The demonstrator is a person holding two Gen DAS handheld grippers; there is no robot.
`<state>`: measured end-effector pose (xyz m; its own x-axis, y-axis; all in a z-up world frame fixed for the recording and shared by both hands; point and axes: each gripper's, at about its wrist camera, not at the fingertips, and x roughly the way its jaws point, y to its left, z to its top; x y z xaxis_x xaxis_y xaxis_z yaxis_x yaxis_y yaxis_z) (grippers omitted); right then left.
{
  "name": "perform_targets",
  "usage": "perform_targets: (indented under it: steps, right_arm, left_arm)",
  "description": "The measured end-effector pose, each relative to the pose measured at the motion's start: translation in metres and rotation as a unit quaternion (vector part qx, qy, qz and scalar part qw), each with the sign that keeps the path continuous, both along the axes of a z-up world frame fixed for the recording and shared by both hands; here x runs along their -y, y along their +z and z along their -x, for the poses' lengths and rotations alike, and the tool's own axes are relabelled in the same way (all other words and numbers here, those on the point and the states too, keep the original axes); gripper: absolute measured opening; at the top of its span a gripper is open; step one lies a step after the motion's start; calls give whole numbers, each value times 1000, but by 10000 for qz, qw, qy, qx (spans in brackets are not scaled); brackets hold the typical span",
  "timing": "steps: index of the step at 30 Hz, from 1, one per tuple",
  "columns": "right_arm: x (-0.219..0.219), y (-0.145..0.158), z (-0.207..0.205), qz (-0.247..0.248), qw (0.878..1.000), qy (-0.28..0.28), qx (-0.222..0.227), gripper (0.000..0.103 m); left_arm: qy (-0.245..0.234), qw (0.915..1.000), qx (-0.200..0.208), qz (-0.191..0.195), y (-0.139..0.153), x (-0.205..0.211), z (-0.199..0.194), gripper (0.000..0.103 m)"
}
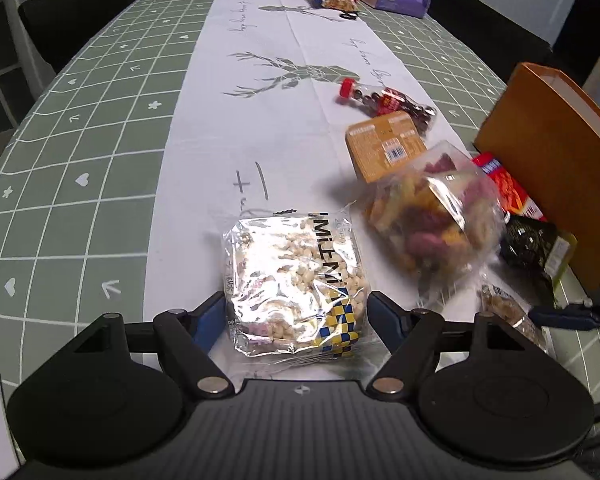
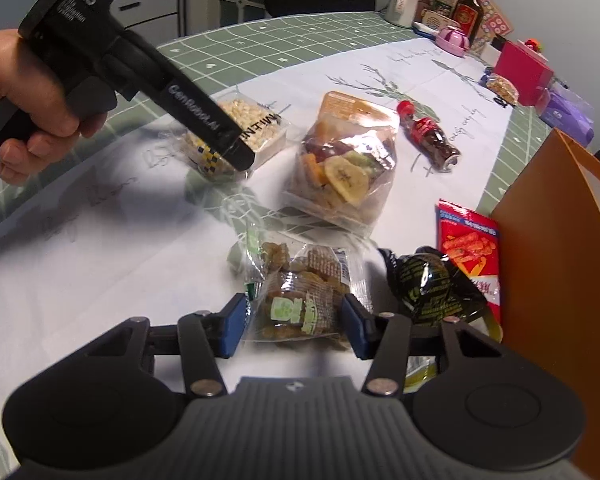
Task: Organize snacks
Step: 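Grasp the white MILNI bag with the left tool while the right tool grasps the cookie pack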
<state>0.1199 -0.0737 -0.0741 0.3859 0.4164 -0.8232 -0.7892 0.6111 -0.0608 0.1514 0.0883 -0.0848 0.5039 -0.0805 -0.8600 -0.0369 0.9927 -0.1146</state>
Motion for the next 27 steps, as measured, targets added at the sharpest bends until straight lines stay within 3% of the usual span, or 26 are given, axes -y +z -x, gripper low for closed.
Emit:
perform_targets:
  steps: [6, 16, 21, 25, 27]
  right_arm:
    - [6, 5, 16, -70, 9970, 658, -398, 54]
    - [0, -2, 12, -85, 9989, 337, -308, 68]
    - [10, -2, -1, -584, 9972, 27, -465, 96]
    - [11, -7, -9, -647, 9963, -135, -543, 96]
    - [12, -12, -14, -651, 9953, -145, -699, 89]
  left_arm:
    - [-436, 9989, -169, 91, 1, 5, 35, 87]
    - [-713, 9974, -131, 8, 1, 16, 46, 89]
    - [-739, 9972, -118, -8, -1, 17, 46, 91]
    - [-749, 9971, -123, -31, -1, 17, 46, 92]
    - [-768, 9970, -121, -52, -2, 18, 45, 92]
